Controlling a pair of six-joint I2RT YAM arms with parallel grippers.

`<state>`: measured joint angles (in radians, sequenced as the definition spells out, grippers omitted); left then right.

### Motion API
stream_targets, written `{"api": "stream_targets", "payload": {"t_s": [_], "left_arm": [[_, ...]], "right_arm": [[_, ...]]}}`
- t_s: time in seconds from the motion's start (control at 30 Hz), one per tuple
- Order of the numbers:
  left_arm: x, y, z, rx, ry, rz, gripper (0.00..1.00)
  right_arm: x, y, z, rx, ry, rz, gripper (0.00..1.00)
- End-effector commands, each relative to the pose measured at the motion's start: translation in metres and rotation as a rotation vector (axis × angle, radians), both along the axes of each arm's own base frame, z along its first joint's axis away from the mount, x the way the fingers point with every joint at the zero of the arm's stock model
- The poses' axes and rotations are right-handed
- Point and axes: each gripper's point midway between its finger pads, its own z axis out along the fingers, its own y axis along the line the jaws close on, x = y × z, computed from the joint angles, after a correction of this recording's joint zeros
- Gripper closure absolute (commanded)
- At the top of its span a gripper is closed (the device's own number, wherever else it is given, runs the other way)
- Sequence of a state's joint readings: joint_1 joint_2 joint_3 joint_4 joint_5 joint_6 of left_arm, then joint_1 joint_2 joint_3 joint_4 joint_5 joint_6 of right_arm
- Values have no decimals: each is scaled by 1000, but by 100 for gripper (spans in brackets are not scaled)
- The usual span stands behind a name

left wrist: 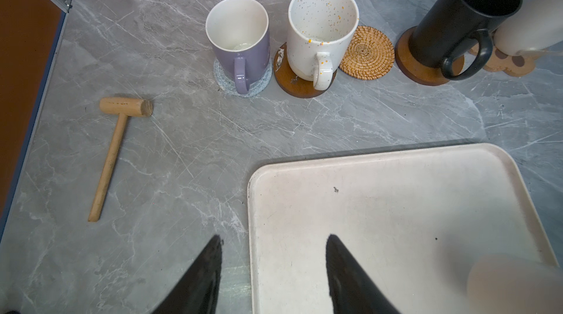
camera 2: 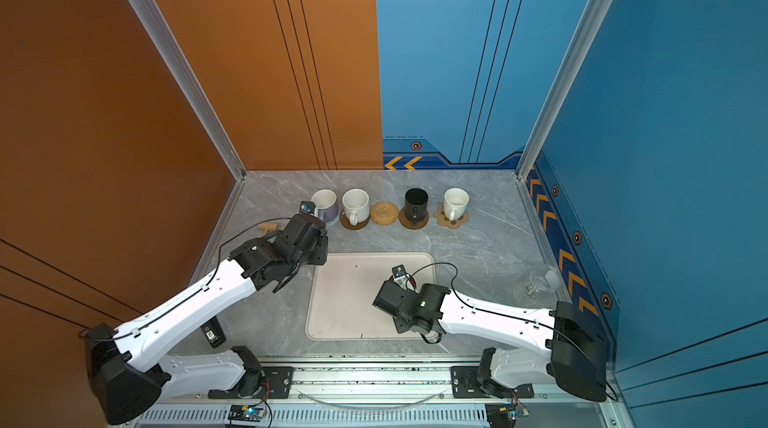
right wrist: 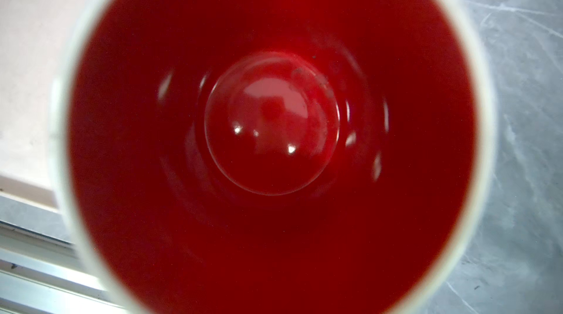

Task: Place cups on coasters
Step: Pick up the cup from the tray.

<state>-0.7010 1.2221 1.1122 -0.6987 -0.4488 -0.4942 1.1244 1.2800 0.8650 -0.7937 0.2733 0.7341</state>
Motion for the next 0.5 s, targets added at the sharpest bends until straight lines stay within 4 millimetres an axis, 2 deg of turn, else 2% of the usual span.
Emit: {"api": "stream_targets", "payload": {"t_s": [0.0,0.2,0.47], "left_arm": [[-3,9,2,5,-10,16,44],[-1,16,3,3,-10,30,44],[4,21,3,-7,-5,36,44]], "right_arm": [[22,0,26,6,-86,-11,100],[57,-1,40,2,-102,-42,100],[104,15,48,25,-109,-36,100]]}}
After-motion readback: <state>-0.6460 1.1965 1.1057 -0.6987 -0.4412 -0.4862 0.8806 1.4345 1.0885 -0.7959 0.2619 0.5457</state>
